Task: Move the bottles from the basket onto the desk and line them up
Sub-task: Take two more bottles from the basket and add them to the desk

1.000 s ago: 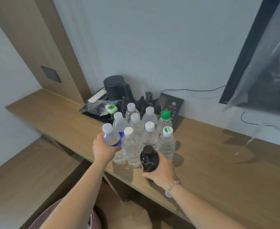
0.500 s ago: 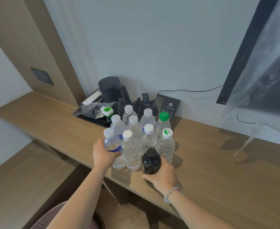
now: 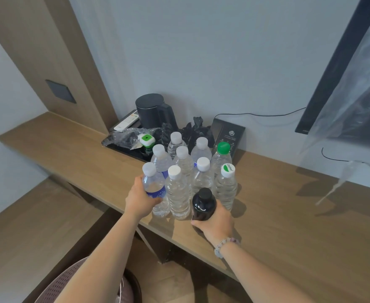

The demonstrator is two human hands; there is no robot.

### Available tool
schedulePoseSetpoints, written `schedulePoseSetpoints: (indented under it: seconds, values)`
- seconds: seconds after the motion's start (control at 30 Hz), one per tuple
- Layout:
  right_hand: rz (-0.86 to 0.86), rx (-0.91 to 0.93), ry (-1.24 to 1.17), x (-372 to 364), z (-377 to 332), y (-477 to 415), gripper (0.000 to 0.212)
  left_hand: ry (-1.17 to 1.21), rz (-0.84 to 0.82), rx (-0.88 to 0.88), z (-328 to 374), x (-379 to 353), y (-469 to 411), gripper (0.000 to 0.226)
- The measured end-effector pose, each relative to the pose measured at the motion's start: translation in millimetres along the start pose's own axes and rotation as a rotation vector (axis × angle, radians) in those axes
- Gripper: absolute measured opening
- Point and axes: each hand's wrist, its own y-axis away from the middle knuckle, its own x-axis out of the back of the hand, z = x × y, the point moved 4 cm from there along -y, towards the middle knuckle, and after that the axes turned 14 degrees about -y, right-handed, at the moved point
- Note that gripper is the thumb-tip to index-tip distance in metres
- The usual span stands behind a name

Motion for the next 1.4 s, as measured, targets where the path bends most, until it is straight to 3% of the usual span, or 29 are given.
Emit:
schedulePoseSetpoints:
  seconds: [0.73,1.03,1.4]
  values:
    - [0.028,-0.003,-0.02,-28,3,3,0.071,0.038,-0.02,0.047,-9,-3,0,0.074]
    - [-0.094,-0.008,0.071,-17,-4,4,0.082,0.142,-0.08,0.066,-8,-6,10,0.106]
    - [-0.144,0.074,0.081,1,-16,13,0.074,0.089,-0.049,0.111,-3,-3,38,0.101]
